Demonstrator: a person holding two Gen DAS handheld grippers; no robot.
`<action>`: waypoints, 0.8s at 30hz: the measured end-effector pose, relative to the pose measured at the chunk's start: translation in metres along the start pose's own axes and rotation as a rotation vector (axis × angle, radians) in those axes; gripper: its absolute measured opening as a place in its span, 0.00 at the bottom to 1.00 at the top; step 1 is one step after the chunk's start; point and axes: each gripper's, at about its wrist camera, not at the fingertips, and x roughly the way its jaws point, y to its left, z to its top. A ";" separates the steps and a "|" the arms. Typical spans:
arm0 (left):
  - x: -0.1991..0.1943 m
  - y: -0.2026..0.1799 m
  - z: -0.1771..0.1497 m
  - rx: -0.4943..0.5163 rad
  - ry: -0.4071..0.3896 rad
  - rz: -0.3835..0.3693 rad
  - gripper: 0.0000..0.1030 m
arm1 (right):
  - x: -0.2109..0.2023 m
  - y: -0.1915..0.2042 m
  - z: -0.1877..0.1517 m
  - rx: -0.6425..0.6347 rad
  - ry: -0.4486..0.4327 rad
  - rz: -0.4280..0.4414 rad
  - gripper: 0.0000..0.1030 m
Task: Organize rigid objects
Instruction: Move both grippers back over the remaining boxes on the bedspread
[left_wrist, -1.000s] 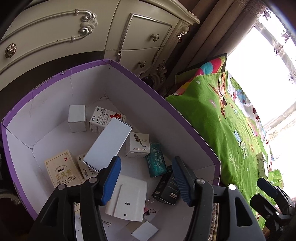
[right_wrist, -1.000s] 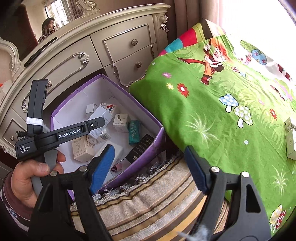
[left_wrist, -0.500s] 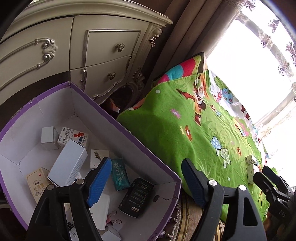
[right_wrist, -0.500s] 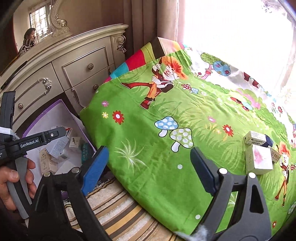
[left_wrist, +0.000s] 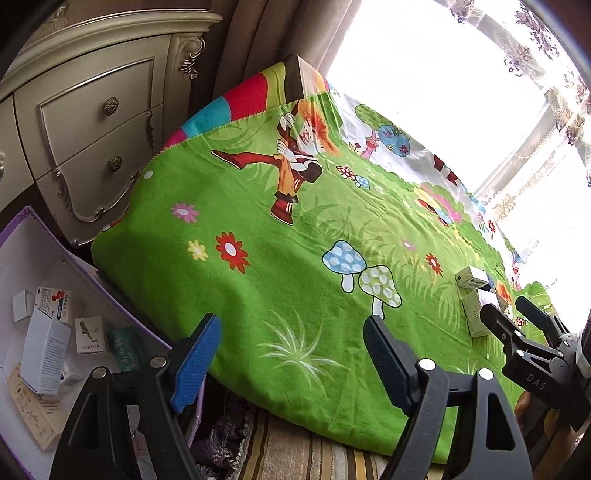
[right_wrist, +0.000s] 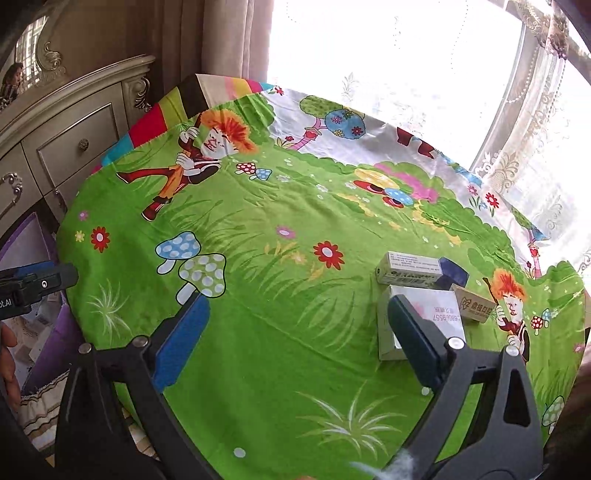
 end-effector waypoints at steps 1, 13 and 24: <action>0.003 -0.005 0.000 0.009 0.005 -0.001 0.79 | 0.002 -0.007 -0.001 0.011 -0.002 -0.009 0.95; 0.040 -0.059 0.007 0.123 0.061 -0.026 0.80 | 0.034 -0.058 -0.016 0.069 -0.008 -0.133 0.96; 0.067 -0.098 0.012 0.207 0.089 -0.058 0.80 | 0.052 -0.094 -0.028 0.162 -0.003 -0.192 0.98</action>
